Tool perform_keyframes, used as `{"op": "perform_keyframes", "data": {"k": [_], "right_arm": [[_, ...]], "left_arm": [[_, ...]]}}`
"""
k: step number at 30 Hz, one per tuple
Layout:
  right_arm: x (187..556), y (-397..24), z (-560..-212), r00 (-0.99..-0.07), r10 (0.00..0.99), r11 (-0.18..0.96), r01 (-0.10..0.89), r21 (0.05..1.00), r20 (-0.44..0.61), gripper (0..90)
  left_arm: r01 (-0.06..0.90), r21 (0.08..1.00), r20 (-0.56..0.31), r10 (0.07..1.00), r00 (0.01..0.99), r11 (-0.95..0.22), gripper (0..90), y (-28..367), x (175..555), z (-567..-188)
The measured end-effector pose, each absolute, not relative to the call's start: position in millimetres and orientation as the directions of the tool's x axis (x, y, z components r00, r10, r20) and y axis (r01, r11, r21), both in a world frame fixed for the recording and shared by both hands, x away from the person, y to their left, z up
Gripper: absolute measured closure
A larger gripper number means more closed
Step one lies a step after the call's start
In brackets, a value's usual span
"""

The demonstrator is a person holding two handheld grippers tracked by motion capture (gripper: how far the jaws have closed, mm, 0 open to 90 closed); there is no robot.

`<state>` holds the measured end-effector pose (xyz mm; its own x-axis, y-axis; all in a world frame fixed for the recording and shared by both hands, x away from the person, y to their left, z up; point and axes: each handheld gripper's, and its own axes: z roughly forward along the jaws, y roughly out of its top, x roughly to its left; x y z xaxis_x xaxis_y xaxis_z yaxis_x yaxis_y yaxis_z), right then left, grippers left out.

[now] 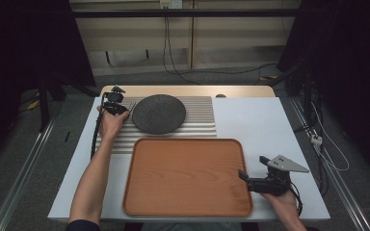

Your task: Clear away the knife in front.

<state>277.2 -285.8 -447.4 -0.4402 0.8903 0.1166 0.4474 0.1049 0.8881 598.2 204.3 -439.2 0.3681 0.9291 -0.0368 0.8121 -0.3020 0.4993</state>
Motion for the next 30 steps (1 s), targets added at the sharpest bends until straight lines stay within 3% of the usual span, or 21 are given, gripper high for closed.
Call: {"op": "perform_keyframes", "data": {"k": [30], "right_arm": [[276.6, -287.0, -447.4, -0.436, 0.893, 0.104, 0.448, 0.888, 0.115, 2.2]], "left_arm": [[0.796, 0.528, -0.052, 0.924, 0.379, -0.297, 80.0, 208.7, 590.0, -424.8]]}}
